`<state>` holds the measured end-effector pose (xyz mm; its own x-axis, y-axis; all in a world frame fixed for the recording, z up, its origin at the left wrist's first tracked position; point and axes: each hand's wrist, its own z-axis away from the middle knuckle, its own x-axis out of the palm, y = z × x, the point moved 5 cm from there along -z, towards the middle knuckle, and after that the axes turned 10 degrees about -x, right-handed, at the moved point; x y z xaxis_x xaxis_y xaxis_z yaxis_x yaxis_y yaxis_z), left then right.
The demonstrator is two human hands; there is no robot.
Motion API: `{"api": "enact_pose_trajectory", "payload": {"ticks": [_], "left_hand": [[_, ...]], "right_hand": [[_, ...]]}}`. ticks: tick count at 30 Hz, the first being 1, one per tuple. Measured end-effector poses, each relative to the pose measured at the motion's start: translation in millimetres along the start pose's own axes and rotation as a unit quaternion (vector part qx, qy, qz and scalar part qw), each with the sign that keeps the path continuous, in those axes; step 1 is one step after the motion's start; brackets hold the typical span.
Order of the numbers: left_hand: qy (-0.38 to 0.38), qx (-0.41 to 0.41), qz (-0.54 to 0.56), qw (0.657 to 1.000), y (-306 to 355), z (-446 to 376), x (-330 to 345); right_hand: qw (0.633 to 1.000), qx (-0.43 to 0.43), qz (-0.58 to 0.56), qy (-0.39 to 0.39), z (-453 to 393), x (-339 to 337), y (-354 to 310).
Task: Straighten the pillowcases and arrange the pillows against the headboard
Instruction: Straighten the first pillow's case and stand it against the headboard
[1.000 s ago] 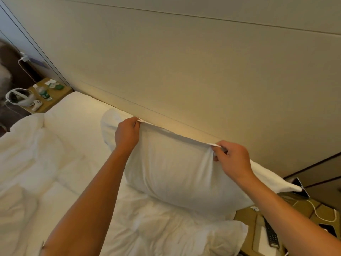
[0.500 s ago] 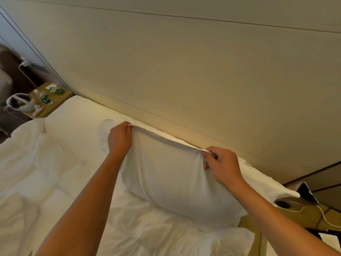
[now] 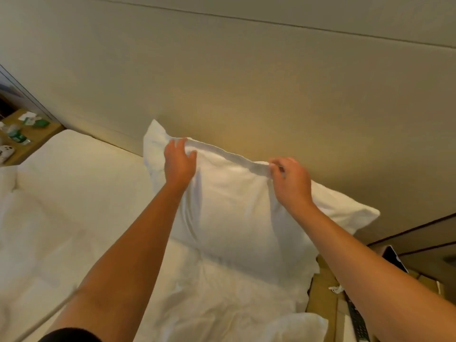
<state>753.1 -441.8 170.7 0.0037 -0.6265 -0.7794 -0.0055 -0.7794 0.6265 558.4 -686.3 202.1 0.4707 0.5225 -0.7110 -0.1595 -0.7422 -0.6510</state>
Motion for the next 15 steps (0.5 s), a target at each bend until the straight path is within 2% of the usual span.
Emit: {"api": "enact_pose_trajectory", "payload": {"ticks": [3,8,15], "left_hand": [[-0.113,-0.059,-0.046,0.991,-34,47,63],[-0.269,-0.072,-0.106,0.955,-74,124,131],[-0.291,-0.070,-0.065,0.952,-62,154,135]], "right_hand": [[0.983,-0.038,0.124,-0.131,22,37,25],[0.950,-0.068,0.169,-0.253,83,64,74],[0.925,-0.119,0.212,-0.291,94,59,90]]}}
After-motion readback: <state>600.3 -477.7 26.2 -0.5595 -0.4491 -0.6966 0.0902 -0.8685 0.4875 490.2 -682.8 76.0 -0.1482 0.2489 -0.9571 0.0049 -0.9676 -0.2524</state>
